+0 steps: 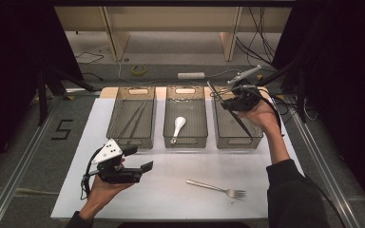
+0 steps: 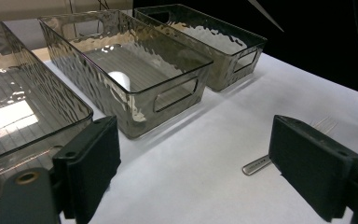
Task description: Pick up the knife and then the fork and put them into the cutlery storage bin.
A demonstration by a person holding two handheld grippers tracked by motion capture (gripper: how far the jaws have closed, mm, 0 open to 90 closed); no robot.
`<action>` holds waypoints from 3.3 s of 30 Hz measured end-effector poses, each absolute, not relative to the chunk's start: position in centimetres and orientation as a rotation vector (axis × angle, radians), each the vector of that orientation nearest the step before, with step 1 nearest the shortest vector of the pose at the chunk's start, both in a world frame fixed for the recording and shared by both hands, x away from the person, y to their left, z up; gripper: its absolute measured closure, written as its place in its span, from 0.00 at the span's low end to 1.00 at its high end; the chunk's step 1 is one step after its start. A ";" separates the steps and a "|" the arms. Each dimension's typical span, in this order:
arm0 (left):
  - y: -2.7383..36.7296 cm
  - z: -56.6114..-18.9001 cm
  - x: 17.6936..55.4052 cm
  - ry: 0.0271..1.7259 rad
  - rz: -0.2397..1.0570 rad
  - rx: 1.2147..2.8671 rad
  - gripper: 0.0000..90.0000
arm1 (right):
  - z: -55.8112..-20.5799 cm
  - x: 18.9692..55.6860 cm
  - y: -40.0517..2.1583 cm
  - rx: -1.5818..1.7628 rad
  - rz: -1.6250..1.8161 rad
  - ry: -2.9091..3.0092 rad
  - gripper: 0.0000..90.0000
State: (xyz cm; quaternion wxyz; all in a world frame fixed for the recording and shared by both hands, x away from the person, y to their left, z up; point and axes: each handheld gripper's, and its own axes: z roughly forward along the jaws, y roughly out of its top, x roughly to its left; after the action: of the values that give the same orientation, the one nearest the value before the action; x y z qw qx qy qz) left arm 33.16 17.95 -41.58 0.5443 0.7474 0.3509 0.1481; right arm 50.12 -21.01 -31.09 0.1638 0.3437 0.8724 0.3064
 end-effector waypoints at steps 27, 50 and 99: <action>17.9 -41.6 33.1 0.827 0.351 1.772 0.18 | -33.9 54.2 -22.2 1.195 0.810 2.326 0.90; 17.8 -41.6 33.1 0.820 0.353 1.779 0.18 | -37.2 54.5 -23.4 1.309 0.810 2.258 0.90; 17.9 -41.6 33.1 0.830 0.350 1.767 0.18 | -34.2 48.5 -21.5 1.082 0.980 2.395 0.35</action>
State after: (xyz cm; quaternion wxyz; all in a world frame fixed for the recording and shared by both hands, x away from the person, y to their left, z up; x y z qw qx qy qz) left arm 33.06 17.86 -41.58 0.5474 0.7456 0.3501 0.1477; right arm 48.49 -21.48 -34.24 0.1674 0.3803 0.8418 0.3445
